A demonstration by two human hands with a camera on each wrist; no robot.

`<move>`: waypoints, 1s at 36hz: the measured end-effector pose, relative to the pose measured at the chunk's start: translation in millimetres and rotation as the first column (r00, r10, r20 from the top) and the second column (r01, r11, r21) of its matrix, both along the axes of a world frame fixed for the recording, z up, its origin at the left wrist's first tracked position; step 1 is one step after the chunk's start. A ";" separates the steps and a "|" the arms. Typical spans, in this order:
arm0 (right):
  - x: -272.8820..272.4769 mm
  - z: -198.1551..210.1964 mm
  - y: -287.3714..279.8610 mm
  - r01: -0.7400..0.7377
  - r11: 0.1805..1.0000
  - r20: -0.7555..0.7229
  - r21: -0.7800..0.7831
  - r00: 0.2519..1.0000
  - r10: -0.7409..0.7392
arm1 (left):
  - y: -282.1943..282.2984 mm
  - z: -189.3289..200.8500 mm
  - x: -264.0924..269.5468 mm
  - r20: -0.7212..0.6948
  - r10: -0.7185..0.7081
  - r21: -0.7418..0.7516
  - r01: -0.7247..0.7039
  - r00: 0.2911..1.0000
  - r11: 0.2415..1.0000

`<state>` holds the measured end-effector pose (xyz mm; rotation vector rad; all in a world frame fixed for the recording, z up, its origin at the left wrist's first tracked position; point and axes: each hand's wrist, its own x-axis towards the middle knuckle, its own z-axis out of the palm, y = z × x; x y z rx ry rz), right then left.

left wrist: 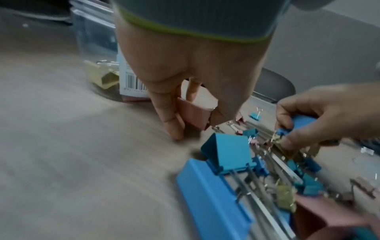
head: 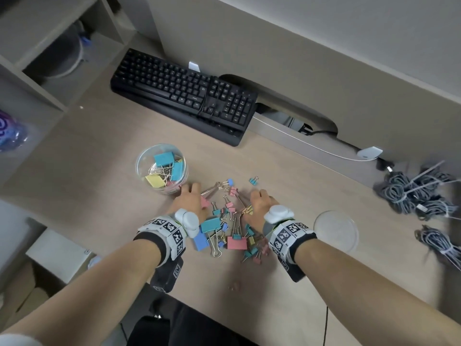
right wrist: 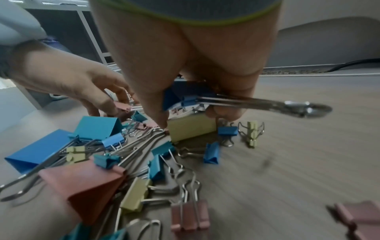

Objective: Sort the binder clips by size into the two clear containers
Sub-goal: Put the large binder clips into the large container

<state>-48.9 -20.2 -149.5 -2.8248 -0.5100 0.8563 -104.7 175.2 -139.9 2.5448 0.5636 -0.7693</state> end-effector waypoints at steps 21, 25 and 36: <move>-6.4 32.0 -27.0 0.137 0.980 -0.180 0.145 0.977 -0.110 | -27.4 3.6 -22.7 -0.116 -0.024 0.022 0.027 0.993 0.999; -9.7 33.8 -32.9 0.142 0.978 -0.173 0.156 0.978 -0.114 | -28.8 -1.6 -24.6 -0.105 -0.125 0.082 0.133 0.987 0.988; -11.5 42.6 -29.3 0.129 0.982 -0.207 0.135 0.973 -0.099 | -27.9 -3.9 -21.7 -0.092 -0.168 0.010 0.170 0.981 0.985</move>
